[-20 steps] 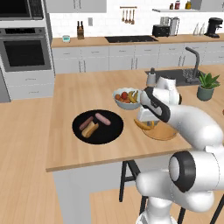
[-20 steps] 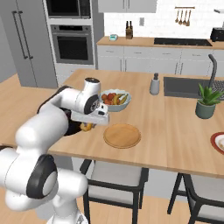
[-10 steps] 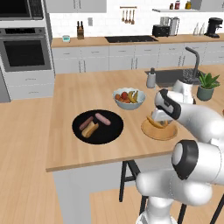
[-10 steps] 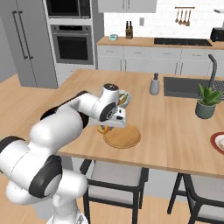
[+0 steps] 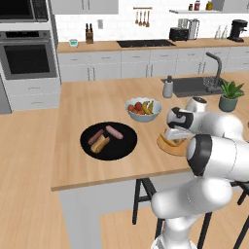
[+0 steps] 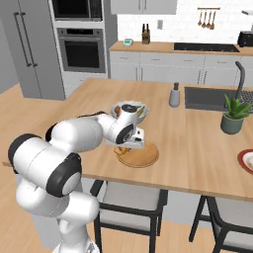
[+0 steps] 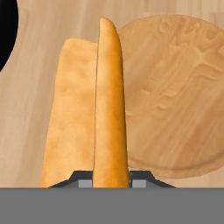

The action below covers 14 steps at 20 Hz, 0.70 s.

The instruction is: Place one bun and one sausage from the bowl on each plate.

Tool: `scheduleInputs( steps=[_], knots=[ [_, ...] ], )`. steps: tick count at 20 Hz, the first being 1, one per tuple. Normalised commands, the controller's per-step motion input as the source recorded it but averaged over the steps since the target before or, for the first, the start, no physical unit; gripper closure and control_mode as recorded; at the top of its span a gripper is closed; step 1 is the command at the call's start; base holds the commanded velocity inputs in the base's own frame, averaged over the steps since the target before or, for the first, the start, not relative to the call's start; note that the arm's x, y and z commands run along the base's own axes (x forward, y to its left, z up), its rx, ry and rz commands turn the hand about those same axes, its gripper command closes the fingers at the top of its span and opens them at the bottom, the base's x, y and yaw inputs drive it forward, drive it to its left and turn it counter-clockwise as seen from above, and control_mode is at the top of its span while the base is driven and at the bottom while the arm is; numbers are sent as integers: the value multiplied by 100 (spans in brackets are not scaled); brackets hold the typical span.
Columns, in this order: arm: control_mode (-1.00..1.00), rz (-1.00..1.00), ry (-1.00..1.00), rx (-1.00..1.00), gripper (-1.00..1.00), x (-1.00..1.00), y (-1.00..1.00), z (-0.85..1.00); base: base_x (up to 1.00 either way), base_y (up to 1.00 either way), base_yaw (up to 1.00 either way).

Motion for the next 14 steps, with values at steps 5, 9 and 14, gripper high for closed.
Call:
scheduleInputs(
  steps=[5,9,14],
  knots=[
    [-100,0,0,0,100,20,-4,-16,0,0,0],
    [-100,0,-1,0,100,16,-7,-38,0,0,0],
    [-100,0,-8,0,100,19,-14,-17,0,0,0]
  ],
)
